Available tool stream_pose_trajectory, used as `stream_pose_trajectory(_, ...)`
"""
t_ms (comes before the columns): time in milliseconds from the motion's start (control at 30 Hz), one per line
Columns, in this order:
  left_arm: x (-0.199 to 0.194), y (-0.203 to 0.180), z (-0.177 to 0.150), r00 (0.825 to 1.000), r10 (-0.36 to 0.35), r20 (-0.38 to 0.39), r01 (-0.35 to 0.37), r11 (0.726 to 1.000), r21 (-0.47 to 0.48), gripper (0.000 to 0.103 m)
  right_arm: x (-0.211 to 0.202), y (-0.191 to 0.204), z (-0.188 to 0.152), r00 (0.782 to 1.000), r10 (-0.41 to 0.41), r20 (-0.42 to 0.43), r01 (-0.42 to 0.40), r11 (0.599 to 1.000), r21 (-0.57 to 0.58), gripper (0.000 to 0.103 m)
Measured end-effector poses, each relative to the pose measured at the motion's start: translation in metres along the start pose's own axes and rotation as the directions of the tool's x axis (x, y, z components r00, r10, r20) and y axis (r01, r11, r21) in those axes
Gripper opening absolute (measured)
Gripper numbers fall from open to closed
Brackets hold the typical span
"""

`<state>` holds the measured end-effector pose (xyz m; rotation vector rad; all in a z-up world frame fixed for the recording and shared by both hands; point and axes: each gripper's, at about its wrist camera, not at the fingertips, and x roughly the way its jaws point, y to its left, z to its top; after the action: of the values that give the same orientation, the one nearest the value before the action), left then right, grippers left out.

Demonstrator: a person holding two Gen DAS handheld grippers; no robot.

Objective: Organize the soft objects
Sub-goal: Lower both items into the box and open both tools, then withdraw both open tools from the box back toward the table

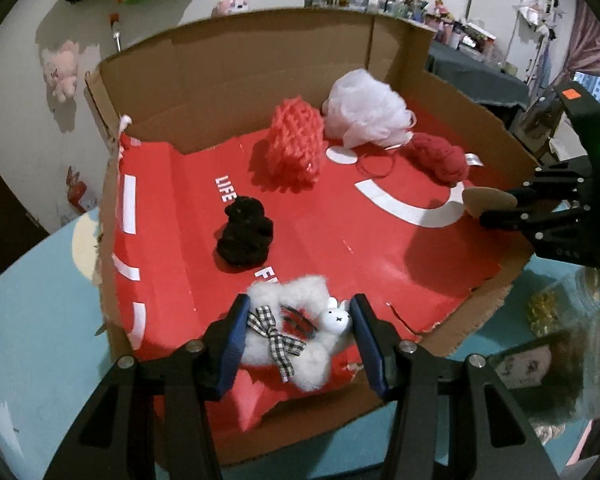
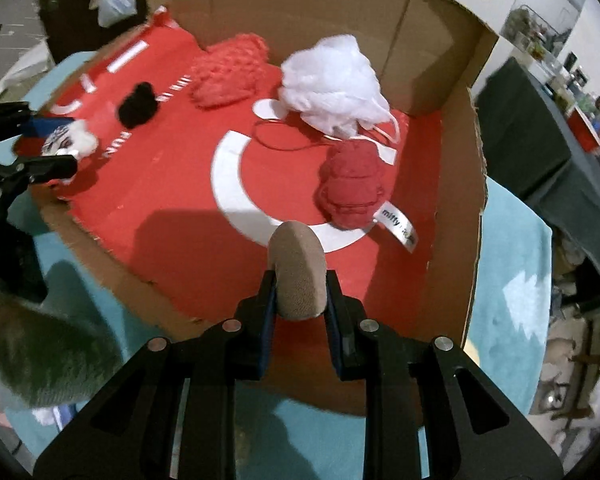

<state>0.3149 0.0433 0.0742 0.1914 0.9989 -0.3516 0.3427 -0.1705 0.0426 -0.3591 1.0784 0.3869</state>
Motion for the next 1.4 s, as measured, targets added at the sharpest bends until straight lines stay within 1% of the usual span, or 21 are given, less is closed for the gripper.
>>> stream_pose_trajectory(67, 0.005, 0.001, 0.002, 1.000, 0.012, -0.014, -0.012, 1.000, 0.001, 0.053, 0.004, -0.002, 0.002, 1.000, -0.006, -0.014, 0.006, 1.000, 0.006, 0.021)
stream_pose_trajectory(167, 0.006, 0.004, 0.006, 1.000, 0.021, -0.017, -0.021, 1.000, -0.013, 0.053, 0.008, 0.001, 0.004, 0.999, -0.030, -0.025, 0.029, 0.999, -0.016, 0.021)
stream_pose_trajectory(333, 0.016, 0.005, 0.006, 0.998, 0.023, -0.063, -0.023, 1.000, -0.004, 0.053, 0.014, 0.003, 0.005, 0.999, -0.040, -0.034, 0.039, 0.999, -0.025, 0.021)
stream_pose_trajectory(700, 0.020, 0.008, 0.009, 0.996, 0.034, -0.085, -0.033, 0.999, 0.011, 0.054, 0.019, 0.004, 0.008, 0.998, -0.035, -0.052, 0.033, 0.999, -0.028, 0.023)
stream_pose_trajectory(800, 0.020, 0.005, 0.011, 0.995, 0.046, -0.089, -0.043, 0.999, 0.028, 0.056, 0.018, 0.003, 0.008, 0.998, -0.037, -0.053, 0.036, 0.999, -0.030, 0.023)
stream_pose_trajectory(933, 0.018, 0.002, 0.013, 0.996, 0.041, -0.082, -0.039, 0.999, 0.029, 0.057, 0.017, 0.004, 0.009, 0.997, -0.039, -0.061, 0.038, 0.999, -0.031, 0.024)
stream_pose_trajectory(967, 0.018, 0.001, 0.012, 0.996, 0.043, -0.079, -0.041, 0.999, 0.030, 0.058, 0.016, 0.005, 0.009, 0.997, -0.039, -0.062, 0.037, 0.999, -0.034, 0.025)
stream_pose_trajectory(1033, 0.015, -0.003, 0.013, 0.997, 0.047, -0.067, -0.045, 0.999, 0.031, 0.066, 0.014, 0.006, 0.009, 0.997, -0.034, -0.064, 0.031, 0.999, -0.038, 0.029)
stream_pose_trajectory(1067, 0.013, -0.003, 0.012, 0.997, 0.047, -0.059, -0.046, 0.998, 0.031, 0.067, 0.014, 0.007, 0.008, 0.997, -0.031, -0.064, 0.028, 0.999, -0.041, 0.034)
stream_pose_trajectory(1100, 0.010, -0.004, 0.013, 0.998, 0.047, -0.052, -0.045, 0.998, 0.031, 0.068, 0.012, 0.009, 0.007, 0.998, -0.023, -0.062, 0.020, 0.999, -0.049, 0.044)
stream_pose_trajectory(1133, 0.007, -0.004, 0.014, 0.998, 0.047, -0.044, -0.046, 0.998, 0.030, 0.069, 0.010, 0.012, 0.007, 0.998, -0.022, -0.054, 0.019, 0.998, -0.056, 0.046)
stream_pose_trajectory(1200, 0.001, -0.005, 0.013, 0.999, 0.047, -0.026, -0.046, 0.999, 0.023, 0.072, 0.004, 0.016, 0.006, 0.998, -0.057, -0.032, 0.055, 0.996, -0.067, 0.050)
stream_pose_trajectory(1233, -0.004, -0.006, 0.013, 0.999, 0.045, -0.014, -0.045, 0.999, 0.020, 0.074, 0.001, 0.017, 0.007, 0.998, -0.050, -0.025, 0.049, 0.997, -0.066, 0.051)
stream_pose_trajectory(1300, -0.011, -0.007, 0.012, 0.999, 0.047, 0.005, -0.047, 0.999, 0.017, 0.079, -0.006, 0.016, 0.007, 0.999, -0.048, -0.012, 0.047, 0.998, -0.052, 0.060)
stream_pose_trajectory(1400, -0.028, -0.013, 0.014, 0.997, 0.051, 0.054, -0.052, 0.999, 0.012, 0.083, -0.018, 0.014, 0.006, 0.998, -0.061, 0.007, 0.061, 0.997, -0.040, 0.061)
